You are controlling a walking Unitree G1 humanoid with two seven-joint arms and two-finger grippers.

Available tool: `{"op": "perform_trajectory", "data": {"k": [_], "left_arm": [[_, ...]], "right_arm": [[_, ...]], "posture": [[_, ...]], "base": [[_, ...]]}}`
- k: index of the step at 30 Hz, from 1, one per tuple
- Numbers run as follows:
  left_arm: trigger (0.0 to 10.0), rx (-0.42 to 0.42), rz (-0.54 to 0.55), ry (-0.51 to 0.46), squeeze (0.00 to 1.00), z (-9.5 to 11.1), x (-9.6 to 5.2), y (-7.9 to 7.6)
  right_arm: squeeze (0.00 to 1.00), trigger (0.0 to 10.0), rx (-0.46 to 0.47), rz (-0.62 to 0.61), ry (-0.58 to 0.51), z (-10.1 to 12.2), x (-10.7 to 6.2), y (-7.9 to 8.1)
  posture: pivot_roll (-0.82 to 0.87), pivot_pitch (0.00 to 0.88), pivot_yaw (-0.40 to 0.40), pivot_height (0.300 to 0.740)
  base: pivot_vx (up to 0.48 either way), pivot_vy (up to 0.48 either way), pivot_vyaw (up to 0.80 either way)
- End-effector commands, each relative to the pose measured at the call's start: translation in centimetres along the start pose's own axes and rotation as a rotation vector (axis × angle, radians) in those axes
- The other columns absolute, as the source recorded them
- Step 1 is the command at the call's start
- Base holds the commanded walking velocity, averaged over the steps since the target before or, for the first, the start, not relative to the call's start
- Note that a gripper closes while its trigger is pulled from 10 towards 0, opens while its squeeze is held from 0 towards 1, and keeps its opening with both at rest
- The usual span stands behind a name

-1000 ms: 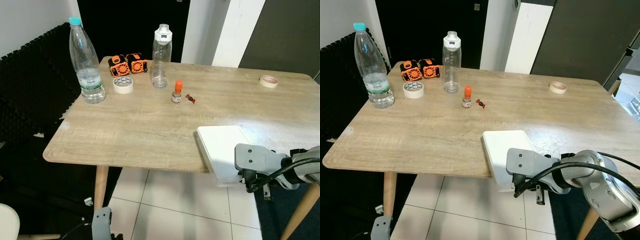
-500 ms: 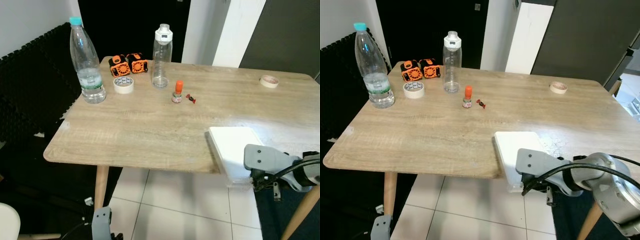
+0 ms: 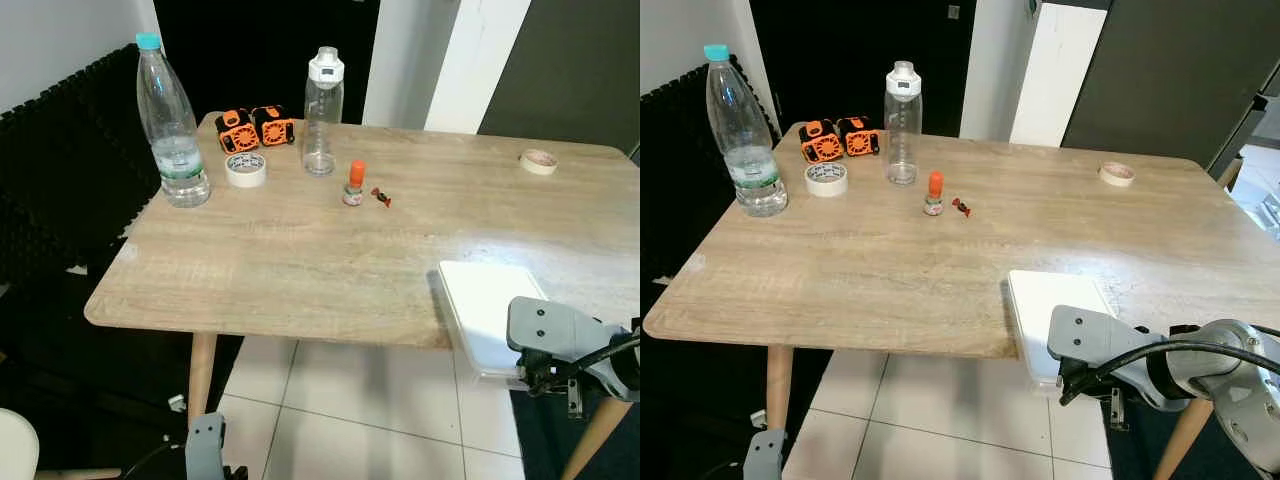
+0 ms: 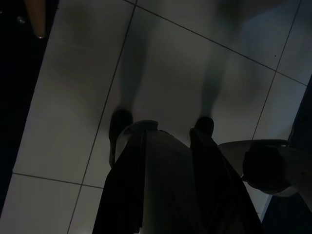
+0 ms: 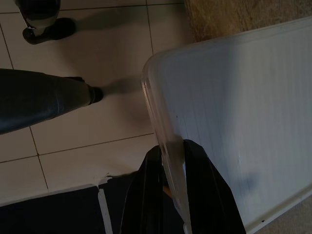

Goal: Restocking fridge

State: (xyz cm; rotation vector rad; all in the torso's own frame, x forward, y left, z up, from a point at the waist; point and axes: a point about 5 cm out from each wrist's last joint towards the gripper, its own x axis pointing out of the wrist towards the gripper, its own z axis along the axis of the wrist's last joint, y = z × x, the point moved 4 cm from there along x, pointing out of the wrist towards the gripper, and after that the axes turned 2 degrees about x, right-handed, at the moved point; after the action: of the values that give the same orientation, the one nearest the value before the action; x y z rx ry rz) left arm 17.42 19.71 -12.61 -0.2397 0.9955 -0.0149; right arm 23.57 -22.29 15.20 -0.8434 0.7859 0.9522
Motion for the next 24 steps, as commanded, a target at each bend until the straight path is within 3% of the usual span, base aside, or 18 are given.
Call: {"op": "perform_trajectory", "data": {"k": [1,4,5,6,8,9,12,13,14,21,24], "left_arm": [[10.0,0.009,-0.009,0.016,0.00,-0.5,0.0,-0.2],[10.0,0.009,-0.011,0.016,0.00,-0.5,0.0,-0.3],[10.0,0.009,-0.011,0.016,0.00,-0.5,0.0,-0.3],[10.0,0.010,-0.011,0.015,0.00,-0.5,0.0,-0.3],[10.0,0.011,-0.011,0.015,0.00,-0.5,0.0,-0.3],[10.0,0.011,-0.011,0.016,0.00,-0.5,0.0,-0.2],[10.0,0.011,-0.011,0.016,0.00,-0.5,0.0,-0.2],[10.0,0.012,-0.011,0.015,0.00,-0.5,0.0,-0.2],[10.0,0.012,-0.012,0.015,0.00,-0.5,0.0,-0.3],[10.0,0.012,-0.015,0.012,0.00,-0.4,0.0,-0.3],[10.0,0.014,-0.016,0.012,0.00,-0.3,0.0,-0.4]], "right_arm": [[0.00,10.0,0.038,0.090,0.012,-0.6,0.6,1.4],[0.00,10.0,0.040,0.102,0.014,-0.8,0.9,1.7],[0.24,10.0,0.042,0.097,0.018,-1.0,1.0,1.7],[0.65,10.0,0.044,0.082,0.026,-1.2,1.0,1.5],[0.64,10.0,0.050,0.063,0.033,-1.4,1.0,1.2],[0.48,10.0,0.050,0.049,0.035,-1.4,1.0,1.1],[0.44,10.0,0.049,0.045,0.035,-1.4,1.0,1.1],[0.36,10.0,0.050,0.044,0.034,-1.4,1.0,1.1],[0.00,10.0,0.049,0.039,0.032,-1.4,0.9,1.0],[0.00,10.0,0.049,0.014,-0.001,-0.9,0.7,0.7],[0.00,10.0,0.044,0.001,-0.073,0.2,0.3,0.4]], "posture": [[-0.04,0.000,-0.047,0.740],[-0.04,0.000,-0.047,0.740],[-0.04,0.000,-0.047,0.740],[-0.04,0.000,-0.045,0.740],[-0.04,0.000,-0.045,0.740],[-0.04,0.000,-0.043,0.740],[-0.04,0.000,-0.043,0.740],[-0.04,0.000,-0.043,0.740],[-0.04,0.000,-0.043,0.740],[-0.04,0.000,-0.043,0.740],[-0.04,0.000,-0.043,0.740]], "base": [[0.000,0.000,0.00],[0.000,0.000,0.00],[0.000,0.000,0.00],[0.000,0.000,0.00],[0.000,0.000,0.00],[0.000,0.000,0.00],[0.000,0.000,0.00],[0.000,0.000,0.00],[0.000,0.000,0.00],[0.000,0.000,0.00],[0.000,0.000,0.00]]}}
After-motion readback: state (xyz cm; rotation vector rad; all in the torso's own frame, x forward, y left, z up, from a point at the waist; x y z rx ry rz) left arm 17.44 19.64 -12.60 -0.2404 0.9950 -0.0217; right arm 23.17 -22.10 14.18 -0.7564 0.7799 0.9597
